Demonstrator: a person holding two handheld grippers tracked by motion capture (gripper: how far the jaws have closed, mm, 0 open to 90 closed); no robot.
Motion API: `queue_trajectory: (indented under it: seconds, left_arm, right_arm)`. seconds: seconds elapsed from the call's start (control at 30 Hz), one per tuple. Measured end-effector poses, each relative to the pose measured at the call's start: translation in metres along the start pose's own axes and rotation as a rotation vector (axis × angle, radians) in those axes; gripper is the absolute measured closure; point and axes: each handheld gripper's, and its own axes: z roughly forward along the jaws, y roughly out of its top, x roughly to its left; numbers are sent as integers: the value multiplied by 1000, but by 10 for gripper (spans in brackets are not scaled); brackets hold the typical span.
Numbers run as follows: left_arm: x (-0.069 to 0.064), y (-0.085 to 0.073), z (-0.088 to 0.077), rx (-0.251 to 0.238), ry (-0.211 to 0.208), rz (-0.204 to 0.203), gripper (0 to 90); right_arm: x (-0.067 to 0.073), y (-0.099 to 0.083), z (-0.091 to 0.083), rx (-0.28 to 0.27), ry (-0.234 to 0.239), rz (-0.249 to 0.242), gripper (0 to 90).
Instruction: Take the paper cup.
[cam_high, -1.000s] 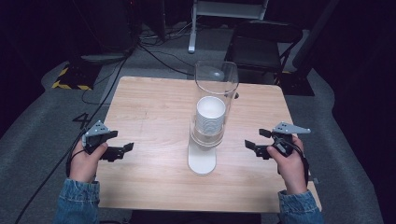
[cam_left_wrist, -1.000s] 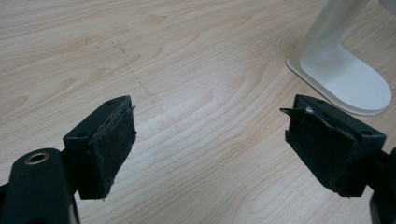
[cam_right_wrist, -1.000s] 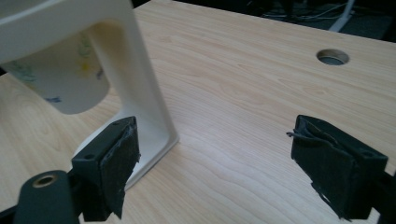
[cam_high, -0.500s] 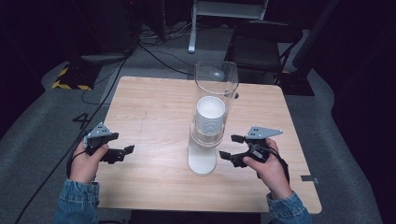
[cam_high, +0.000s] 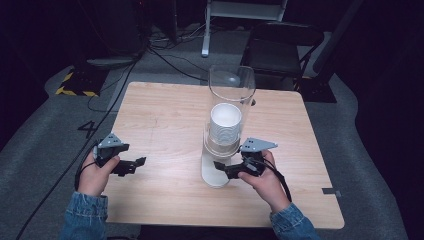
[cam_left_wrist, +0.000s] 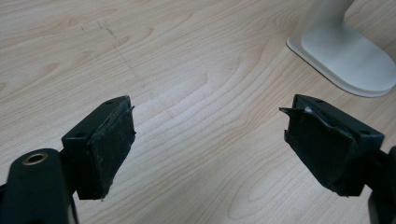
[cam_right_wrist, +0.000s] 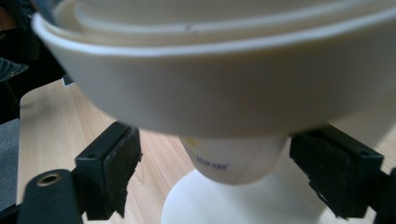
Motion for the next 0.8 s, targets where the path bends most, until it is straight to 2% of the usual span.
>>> queue_trajectory:
  seconds: [0.2,0.8]
  left_arm:
    - [0,-1,2,2,3,0,155]
    - [0,-1,1,11,-1,4,155]
  right_arm:
    - [-1,-1,5,-45,-48,0,309]
    - [1,-3,5,-17,-68,-23,348]
